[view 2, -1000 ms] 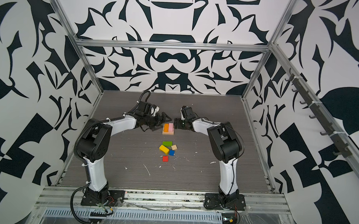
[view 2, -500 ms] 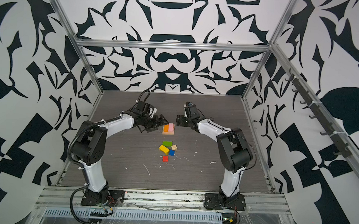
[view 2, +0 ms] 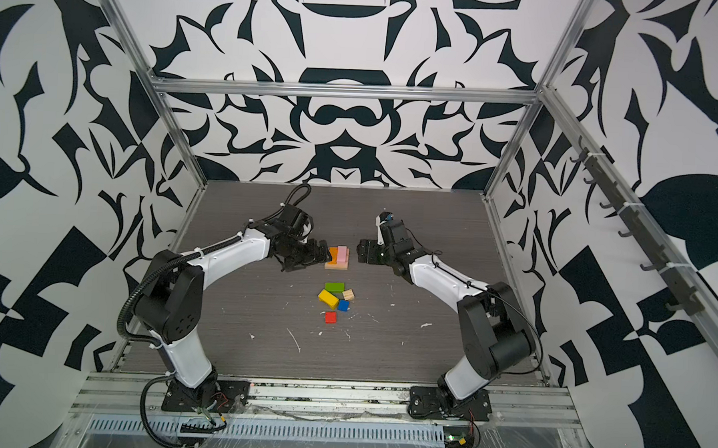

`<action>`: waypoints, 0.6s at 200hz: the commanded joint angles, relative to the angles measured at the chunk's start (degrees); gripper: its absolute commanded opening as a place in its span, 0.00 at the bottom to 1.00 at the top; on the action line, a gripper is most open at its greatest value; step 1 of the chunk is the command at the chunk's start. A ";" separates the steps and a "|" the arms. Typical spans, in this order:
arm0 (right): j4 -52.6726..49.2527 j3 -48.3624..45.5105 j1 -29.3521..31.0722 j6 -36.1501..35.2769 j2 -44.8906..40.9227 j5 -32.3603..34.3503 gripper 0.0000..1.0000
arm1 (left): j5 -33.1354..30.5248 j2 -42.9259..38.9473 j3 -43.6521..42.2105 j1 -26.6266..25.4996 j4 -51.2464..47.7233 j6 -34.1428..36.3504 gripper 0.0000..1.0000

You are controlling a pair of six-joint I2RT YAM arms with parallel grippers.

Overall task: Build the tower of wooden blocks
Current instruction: 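Grasp the yellow arch block with the left gripper while the right gripper withdraws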

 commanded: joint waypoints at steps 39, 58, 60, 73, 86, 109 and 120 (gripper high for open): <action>2.67 -7.50 0.34 1.96 -8.71 -3.04 0.99 | -8.43 -1.77 1.31 -7.02 -9.24 8.14 0.96; 4.23 -11.04 0.26 3.33 -11.05 -4.27 0.99 | -10.99 -2.29 1.02 -9.01 -10.46 11.16 0.96; 4.46 -11.34 0.33 3.49 -11.37 -4.47 1.00 | -11.07 -2.32 0.95 -9.17 -10.53 11.37 0.96; 5.71 -13.80 0.26 4.33 -13.24 -5.41 0.99 | -11.23 -2.65 0.35 -9.89 -10.52 12.78 0.96; 7.36 -15.96 0.28 4.95 -15.04 -6.56 0.99 | -11.32 -3.00 -0.52 -10.37 -9.93 13.85 0.96; 12.60 -20.77 0.32 8.34 -18.53 -6.73 0.99 | -11.58 -3.48 -2.96 -10.75 -6.71 15.52 0.97; 14.16 -22.42 0.28 9.33 -19.98 -6.97 0.99 | -11.67 -3.43 -3.44 -10.92 -5.99 16.56 0.96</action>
